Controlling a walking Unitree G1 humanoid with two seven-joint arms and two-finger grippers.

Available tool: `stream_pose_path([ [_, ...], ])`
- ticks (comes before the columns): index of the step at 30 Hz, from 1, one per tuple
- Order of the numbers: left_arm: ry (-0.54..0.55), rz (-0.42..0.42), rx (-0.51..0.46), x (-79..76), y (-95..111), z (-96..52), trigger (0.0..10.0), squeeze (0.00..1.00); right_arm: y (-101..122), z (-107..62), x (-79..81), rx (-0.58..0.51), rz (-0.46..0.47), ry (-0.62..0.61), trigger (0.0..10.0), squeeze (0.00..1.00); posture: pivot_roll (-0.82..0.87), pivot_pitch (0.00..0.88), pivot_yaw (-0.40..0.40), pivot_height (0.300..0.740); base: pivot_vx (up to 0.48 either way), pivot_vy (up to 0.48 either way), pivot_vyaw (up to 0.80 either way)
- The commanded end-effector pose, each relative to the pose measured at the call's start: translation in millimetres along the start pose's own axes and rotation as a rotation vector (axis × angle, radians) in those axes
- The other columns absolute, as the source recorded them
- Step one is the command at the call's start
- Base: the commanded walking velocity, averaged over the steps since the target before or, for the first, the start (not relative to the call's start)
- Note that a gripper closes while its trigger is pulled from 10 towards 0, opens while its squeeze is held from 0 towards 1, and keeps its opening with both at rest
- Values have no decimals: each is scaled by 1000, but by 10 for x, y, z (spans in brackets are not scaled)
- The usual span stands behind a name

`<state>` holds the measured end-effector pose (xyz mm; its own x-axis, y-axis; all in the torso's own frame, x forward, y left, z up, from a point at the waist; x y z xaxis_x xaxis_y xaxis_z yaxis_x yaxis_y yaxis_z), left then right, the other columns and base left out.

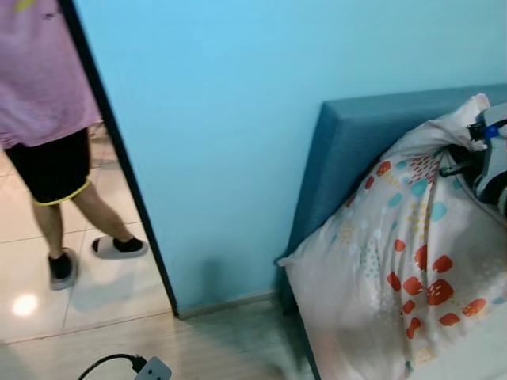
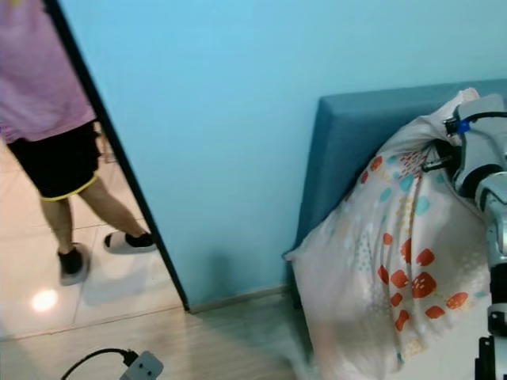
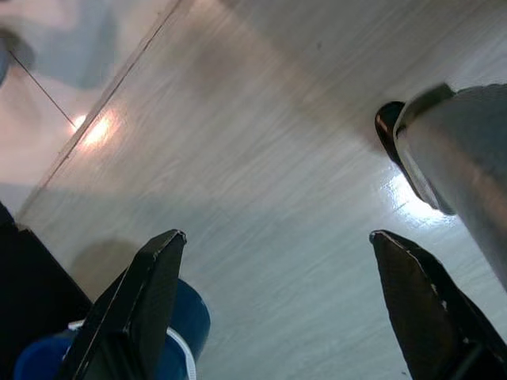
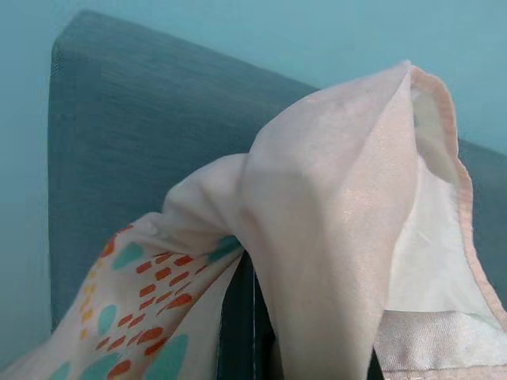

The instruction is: Clean up the room

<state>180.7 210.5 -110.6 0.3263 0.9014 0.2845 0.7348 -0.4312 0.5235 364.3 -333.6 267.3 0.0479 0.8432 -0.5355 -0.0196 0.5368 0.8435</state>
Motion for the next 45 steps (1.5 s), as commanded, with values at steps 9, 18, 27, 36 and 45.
stream_pose_path([
  [9, 4, 2, 10, 47, -4, 1, 10000, 0, 12, 33, -160, -14, -61, -131, 5216, 0, -19, 76, -30, 740, 86, -116, 0],
  [18, 71, 15, 26, 136, -39, -6, 10000, 0, -221, 56, -141, 54, -28, -170, 10000, 0, -14, 94, -26, 740, 153, -205, 0],
  [27, 80, 18, 20, 160, -91, -30, 10000, 0, -363, 174, 73, 77, 15, -137, 10000, 0, 19, 140, -27, 740, 0, 0, 0],
  [36, 94, 25, 33, 221, -289, -113, 10000, 0, -316, 132, -446, 223, -254, -351, 10000, 0, 73, 225, -37, 740, 0, 0, 0],
  [45, 89, 48, 55, 276, -526, -228, 10000, 0, -370, -134, -924, 344, -459, -471, 10000, 0, 100, 283, -24, 740, 0, 0, 0],
])
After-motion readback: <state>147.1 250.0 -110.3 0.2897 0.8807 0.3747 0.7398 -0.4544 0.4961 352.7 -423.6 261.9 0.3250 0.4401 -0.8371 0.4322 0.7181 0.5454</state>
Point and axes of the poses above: a point about 5 cm out from each wrist's last joint towards the gripper, its own z axis pointing out of the wrist towards the gripper, its own y axis along the axis of the wrist's last joint, x = y × z, the point moved 3 cm from there along z, pointing out of the wrist towards the gripper, and after that the axes turned 9 degrees about -z, right-handed, at the moved point
